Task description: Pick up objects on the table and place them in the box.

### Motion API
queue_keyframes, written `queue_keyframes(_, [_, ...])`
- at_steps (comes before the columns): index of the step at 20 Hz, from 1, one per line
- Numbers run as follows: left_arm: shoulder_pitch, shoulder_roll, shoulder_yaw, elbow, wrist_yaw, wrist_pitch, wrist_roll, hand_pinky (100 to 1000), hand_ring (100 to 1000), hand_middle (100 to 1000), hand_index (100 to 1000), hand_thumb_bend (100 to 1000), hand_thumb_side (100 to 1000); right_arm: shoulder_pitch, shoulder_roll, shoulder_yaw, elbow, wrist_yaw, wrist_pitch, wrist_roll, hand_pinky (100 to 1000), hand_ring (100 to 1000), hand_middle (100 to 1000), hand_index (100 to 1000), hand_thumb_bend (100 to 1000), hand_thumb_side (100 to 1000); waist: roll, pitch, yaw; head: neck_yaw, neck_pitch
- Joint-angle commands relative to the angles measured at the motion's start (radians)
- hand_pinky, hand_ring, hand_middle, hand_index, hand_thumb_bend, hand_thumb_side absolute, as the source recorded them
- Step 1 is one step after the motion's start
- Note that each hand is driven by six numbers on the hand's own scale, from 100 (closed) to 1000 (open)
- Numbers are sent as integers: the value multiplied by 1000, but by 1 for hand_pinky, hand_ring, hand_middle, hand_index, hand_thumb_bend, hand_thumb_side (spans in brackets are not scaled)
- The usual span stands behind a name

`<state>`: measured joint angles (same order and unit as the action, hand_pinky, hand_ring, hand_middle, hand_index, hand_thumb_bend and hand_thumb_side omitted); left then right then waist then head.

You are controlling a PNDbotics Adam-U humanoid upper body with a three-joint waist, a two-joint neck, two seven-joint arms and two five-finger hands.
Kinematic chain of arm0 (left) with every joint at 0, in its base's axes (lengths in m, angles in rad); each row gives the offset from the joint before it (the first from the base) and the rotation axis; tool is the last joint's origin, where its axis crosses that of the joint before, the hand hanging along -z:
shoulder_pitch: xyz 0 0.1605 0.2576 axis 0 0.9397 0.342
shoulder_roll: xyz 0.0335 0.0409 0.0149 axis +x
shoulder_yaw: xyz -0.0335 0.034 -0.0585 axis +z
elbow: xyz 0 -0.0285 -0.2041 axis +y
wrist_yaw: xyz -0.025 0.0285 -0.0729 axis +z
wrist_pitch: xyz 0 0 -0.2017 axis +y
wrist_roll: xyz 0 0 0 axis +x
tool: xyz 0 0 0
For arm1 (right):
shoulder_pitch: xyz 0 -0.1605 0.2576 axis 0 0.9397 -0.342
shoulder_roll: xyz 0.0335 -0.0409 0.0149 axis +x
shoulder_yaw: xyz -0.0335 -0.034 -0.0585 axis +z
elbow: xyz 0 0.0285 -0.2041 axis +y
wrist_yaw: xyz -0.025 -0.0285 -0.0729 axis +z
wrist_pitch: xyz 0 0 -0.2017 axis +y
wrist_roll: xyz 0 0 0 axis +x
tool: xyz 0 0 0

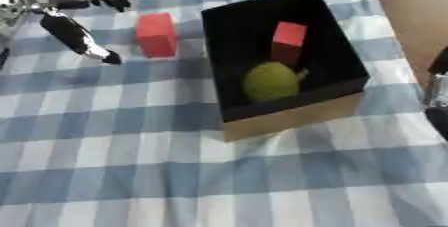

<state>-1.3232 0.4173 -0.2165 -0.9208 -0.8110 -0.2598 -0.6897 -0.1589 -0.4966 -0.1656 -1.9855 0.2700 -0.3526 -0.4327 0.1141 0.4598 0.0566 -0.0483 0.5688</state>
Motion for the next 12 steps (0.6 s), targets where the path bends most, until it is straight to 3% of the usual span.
queue_keyframes(1, [-39,7,14,1,-1,3,1,904,921,824,958,650,482,-9,-9,-3,-15,4,3,5,894,1000,419,854,100,470,-23,-6,2,8,-8])
queue_keyframes(5, [-57,-4,13,13,-5,3,1,905,922,822,956,626,511,-14,-8,-1,-15,3,4,9,894,1000,416,855,100,453,-18,2,1,13,-11])
queue_keyframes(12, [-74,-2,13,13,-8,4,-2,907,924,824,955,663,479,-15,-7,-2,-15,3,10,12,897,1000,415,856,100,470,-10,10,7,15,-9])
